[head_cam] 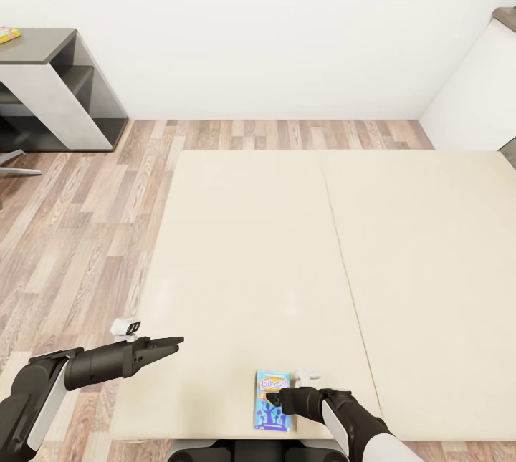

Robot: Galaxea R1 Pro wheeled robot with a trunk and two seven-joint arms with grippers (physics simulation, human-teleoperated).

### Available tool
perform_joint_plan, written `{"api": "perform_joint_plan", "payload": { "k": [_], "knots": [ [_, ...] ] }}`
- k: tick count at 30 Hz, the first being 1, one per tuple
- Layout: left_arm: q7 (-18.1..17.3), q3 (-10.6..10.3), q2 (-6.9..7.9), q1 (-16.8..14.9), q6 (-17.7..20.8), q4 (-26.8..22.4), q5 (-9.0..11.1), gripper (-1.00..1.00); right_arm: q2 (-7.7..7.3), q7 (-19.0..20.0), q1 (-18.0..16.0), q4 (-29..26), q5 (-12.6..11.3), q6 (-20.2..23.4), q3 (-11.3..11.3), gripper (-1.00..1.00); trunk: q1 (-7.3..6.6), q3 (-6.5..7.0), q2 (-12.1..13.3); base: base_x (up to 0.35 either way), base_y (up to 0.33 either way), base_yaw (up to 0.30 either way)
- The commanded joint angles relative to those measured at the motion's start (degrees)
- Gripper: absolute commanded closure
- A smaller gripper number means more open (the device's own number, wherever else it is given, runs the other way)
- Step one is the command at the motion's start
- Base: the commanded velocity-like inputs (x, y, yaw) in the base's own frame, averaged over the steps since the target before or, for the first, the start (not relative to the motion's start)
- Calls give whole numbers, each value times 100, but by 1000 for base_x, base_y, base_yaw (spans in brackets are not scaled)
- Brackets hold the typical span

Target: Put all the toys in the child's room - the three board games (two on the bed and one on the table), the two jigsaw puzzles on the table, and the tennis ball on the table - inside the toy box on the table in the child's room.

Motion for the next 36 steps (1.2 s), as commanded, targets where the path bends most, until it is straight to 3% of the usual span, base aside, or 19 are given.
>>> {"api": "perform_joint_plan", "payload": {
  "k": [1, 36],
  "knots": [
    [-16, -1, 2, -2, 62, -1, 5, -100, 4, 24, 0, -12, 20, 42, -36, -100, 1, -4, -5, 0, 30, 0],
    [-24, -1, 2, -2, 68, -1, 13, -100, 11, 18, 0, -7, 18, 48, -34, -100, 1, -4, -5, 0, 132, 0]
  ]
}}
